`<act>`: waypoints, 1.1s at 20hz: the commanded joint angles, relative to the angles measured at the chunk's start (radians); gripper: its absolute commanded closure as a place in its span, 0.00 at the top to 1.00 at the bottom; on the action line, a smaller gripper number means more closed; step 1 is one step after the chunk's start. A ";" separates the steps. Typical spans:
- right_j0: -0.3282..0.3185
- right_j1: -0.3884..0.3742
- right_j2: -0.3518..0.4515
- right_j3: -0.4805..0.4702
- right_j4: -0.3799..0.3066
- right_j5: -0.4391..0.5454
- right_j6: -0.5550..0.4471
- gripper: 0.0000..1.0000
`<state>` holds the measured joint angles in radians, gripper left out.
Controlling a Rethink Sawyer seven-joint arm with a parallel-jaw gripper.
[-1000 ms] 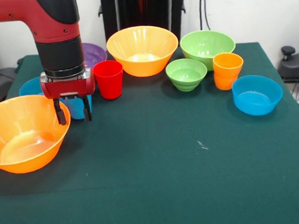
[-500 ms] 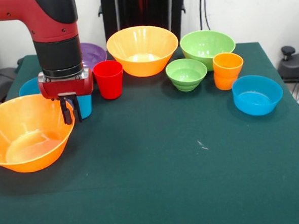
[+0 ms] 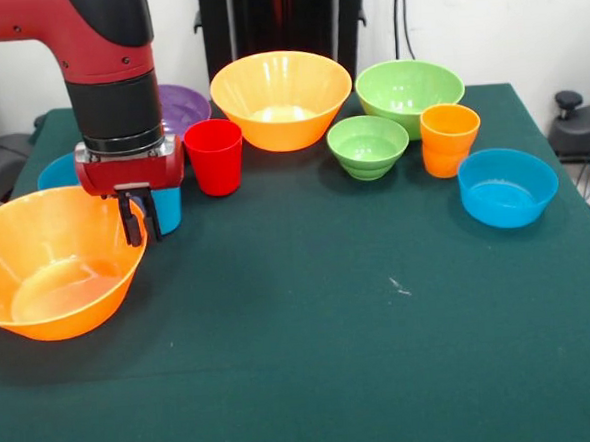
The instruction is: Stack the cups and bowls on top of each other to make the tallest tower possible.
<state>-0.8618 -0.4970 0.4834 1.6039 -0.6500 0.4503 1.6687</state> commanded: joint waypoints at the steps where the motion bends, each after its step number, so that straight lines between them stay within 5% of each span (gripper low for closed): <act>1: 0.028 0.023 -0.012 -0.035 -0.071 -0.030 -0.041 0.00; 8: 0.084 -0.033 -0.057 0.048 -0.065 -0.071 0.065 0.00; 22: 0.358 -0.061 -0.258 0.125 0.032 -0.217 0.318 0.00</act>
<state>-0.6187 -0.5654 0.3017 1.6425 -0.6423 0.3286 1.7379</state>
